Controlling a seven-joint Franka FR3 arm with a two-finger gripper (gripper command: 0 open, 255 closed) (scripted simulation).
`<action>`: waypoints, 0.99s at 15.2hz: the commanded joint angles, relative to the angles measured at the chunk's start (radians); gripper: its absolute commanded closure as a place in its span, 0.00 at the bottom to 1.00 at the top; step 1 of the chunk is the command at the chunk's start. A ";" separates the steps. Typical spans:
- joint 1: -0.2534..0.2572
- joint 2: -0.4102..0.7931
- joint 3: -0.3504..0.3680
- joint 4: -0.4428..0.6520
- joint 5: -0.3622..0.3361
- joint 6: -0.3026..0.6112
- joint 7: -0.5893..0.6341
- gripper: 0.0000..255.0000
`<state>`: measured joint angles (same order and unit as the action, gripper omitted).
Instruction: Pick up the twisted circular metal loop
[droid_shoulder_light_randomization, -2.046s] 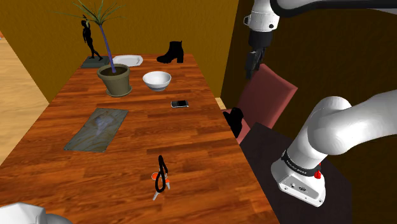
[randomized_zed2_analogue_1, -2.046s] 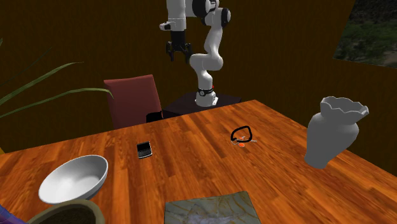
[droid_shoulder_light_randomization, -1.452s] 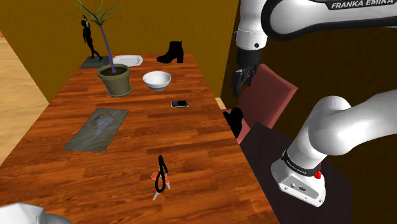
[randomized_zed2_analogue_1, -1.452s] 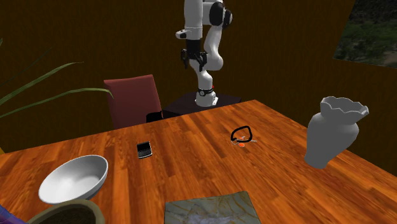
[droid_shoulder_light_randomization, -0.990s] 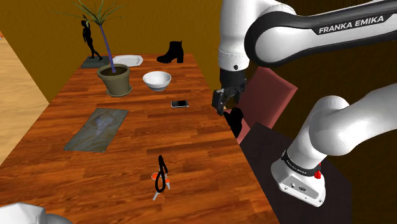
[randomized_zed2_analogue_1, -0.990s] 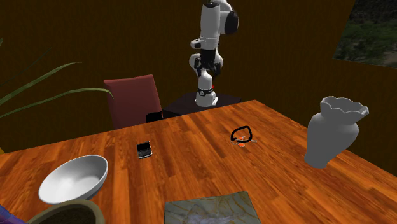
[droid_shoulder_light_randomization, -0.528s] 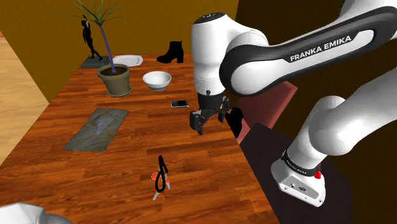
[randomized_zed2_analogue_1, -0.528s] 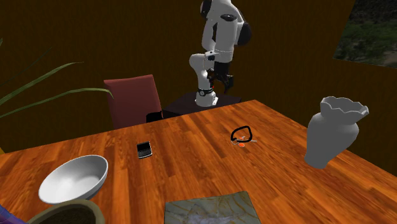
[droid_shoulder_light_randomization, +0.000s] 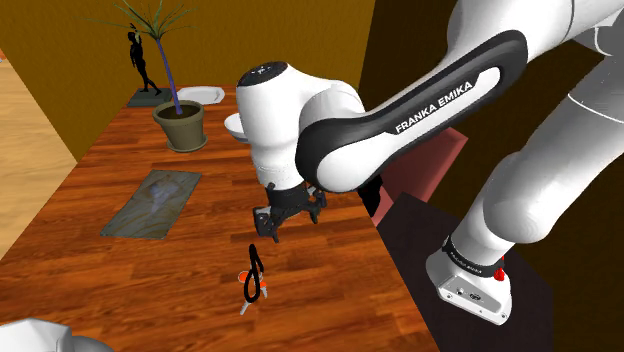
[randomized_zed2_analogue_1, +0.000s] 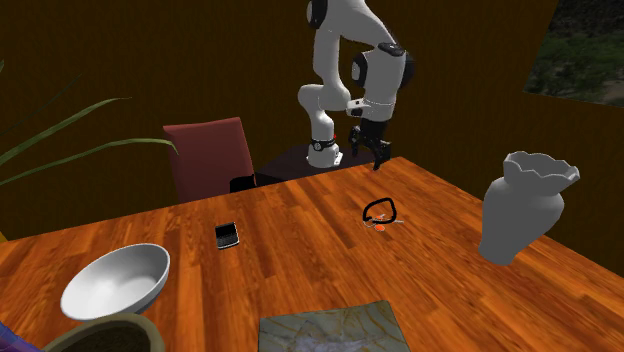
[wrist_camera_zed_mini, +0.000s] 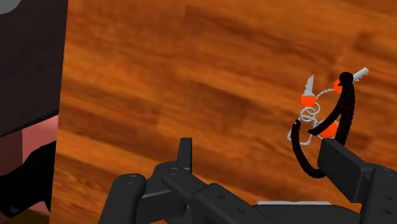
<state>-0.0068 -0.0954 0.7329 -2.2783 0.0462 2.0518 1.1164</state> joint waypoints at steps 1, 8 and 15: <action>0.001 0.102 0.031 0.059 -0.072 0.011 0.119 0.00; 0.135 0.462 -0.010 0.316 -0.322 -0.012 0.455 0.00; 0.160 0.523 -0.041 0.294 -0.371 0.059 0.486 0.00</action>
<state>0.1501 0.4183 0.6964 -1.9836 -0.3168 2.1019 1.5988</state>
